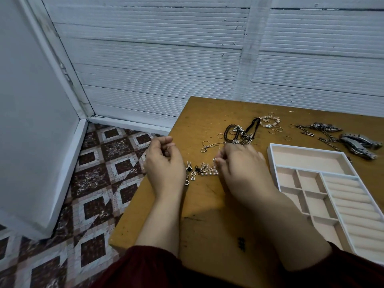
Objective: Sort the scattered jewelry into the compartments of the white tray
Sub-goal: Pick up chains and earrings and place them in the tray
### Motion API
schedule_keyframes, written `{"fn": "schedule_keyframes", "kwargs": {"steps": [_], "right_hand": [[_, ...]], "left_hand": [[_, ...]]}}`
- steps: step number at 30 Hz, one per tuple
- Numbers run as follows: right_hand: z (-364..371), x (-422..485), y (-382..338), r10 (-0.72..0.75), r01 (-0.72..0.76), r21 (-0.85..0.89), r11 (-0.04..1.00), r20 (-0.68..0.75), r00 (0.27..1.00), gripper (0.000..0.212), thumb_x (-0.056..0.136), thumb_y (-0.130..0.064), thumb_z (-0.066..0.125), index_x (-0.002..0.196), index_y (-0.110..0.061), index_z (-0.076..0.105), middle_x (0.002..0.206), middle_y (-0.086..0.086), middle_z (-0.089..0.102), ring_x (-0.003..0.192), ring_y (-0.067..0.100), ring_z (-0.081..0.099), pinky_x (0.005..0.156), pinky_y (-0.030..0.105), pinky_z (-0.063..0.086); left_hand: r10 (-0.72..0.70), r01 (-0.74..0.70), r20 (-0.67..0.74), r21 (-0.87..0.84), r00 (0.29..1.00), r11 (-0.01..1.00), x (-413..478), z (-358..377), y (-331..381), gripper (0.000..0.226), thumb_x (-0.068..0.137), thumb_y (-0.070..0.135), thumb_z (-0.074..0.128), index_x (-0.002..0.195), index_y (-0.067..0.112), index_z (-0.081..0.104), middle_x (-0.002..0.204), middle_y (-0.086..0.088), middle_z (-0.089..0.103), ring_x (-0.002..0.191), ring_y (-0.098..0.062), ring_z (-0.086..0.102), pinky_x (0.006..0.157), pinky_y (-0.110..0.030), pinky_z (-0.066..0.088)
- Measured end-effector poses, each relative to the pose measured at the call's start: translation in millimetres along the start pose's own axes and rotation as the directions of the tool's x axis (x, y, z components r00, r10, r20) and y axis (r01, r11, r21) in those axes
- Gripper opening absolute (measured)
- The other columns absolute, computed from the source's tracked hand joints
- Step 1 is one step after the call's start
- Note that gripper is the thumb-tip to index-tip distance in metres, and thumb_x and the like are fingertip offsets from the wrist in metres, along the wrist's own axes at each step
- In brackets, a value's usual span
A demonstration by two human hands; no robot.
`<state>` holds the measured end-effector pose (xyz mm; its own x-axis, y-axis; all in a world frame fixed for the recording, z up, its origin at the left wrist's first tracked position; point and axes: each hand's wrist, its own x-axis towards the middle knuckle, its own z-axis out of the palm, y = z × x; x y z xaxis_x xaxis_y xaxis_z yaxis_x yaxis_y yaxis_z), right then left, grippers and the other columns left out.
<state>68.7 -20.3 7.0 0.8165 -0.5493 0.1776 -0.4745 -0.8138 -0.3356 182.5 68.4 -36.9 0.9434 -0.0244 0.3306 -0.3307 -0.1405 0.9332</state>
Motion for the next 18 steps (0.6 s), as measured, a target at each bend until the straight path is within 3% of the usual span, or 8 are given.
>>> {"fn": "schedule_keyframes", "kwargs": {"steps": [7,12,18], "right_hand": [[-10.1,6.6,6.6,0.025,0.056,0.316,0.947,-0.246,0.969,0.007,0.094,-0.023,0.052,0.090,-0.028,0.053,0.087,-0.010,0.058,0.093,0.023,0.055,0.083,0.041,0.045],[-14.5,8.0,9.3,0.048,0.113,0.448,0.887,-0.332,0.942,0.007,0.093,-0.022,0.055,0.089,-0.028,0.054,0.086,-0.009,0.060,0.089,0.024,0.057,0.081,0.046,0.047],[-19.7,8.8,10.3,0.069,0.195,0.525,0.828,-0.441,0.895,0.004,0.093,-0.020,0.056,0.095,-0.023,0.058,0.086,-0.009,0.060,0.086,0.017,0.057,0.080,0.042,0.048]], "left_hand": [[-0.005,0.005,0.012,0.015,1.000,1.000,0.4,0.3,-0.7,0.016,0.087,0.006,0.054,0.090,0.020,0.060,0.086,0.006,0.061,0.074,-0.002,0.054,0.062,-0.004,0.038],[-0.002,0.002,0.017,0.025,1.000,1.000,0.5,1.1,-1.2,0.016,0.087,0.006,0.055,0.090,0.021,0.061,0.085,0.009,0.060,0.081,-0.010,0.056,0.066,-0.013,0.039],[0.031,-0.039,0.101,0.076,0.994,0.996,1.6,1.4,-6.9,0.021,0.084,0.009,0.055,0.089,0.028,0.062,0.098,0.001,0.066,0.096,-0.018,0.060,0.085,-0.033,0.049]]}}
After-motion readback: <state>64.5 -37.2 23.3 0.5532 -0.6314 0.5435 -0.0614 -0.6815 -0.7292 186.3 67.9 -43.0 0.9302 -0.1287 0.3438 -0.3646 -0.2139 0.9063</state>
